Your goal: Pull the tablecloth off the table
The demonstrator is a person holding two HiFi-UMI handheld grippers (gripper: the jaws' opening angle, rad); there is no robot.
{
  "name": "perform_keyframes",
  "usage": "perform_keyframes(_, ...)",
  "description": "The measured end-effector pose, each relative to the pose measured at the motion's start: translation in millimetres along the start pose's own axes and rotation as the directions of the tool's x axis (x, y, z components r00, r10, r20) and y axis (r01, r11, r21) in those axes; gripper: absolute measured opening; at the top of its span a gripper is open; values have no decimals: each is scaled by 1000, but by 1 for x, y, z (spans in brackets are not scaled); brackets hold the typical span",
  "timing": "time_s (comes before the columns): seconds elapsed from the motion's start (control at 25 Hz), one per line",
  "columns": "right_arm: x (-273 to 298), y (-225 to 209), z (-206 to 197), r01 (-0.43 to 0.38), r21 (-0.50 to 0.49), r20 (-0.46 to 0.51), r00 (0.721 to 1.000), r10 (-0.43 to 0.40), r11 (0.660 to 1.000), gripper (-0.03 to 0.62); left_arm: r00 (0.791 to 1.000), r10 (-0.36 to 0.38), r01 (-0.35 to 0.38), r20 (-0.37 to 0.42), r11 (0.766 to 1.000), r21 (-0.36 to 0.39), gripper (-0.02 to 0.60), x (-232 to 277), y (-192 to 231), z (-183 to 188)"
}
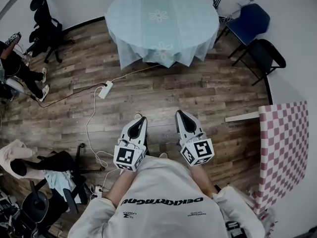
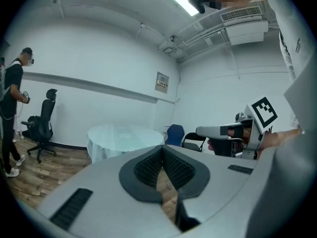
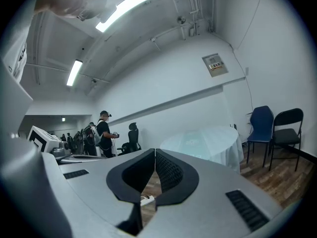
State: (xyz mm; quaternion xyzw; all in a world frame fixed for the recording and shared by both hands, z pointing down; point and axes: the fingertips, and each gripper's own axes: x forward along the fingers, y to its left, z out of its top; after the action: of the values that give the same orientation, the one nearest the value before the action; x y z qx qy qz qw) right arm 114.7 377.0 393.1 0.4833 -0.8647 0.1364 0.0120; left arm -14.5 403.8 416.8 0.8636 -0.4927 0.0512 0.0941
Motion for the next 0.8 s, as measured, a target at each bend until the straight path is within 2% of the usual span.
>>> perform_keyframes(0.12, 34, -6, 10, 24, -13, 16, 1000, -24, 1000, 37, 1000, -18, 18, 7, 1000, -10, 15, 26, 31, 8)
perform_keyframes(0.28, 91, -11, 36, 62, 0, 37, 997, -62, 998, 37, 999, -33, 33, 21, 999, -14, 15, 65, 91, 37)
perform_keyframes(0.44, 147, -23, 55, 123, 7, 38, 992, -124, 992, 37, 997, -77, 77, 23, 997, -16, 15, 109, 140, 59)
perform_keyframes(0.8, 249, -51, 76, 227, -20, 27, 974, -227, 974, 37, 988, -157, 157, 6, 988, -7, 15, 185, 223, 76)
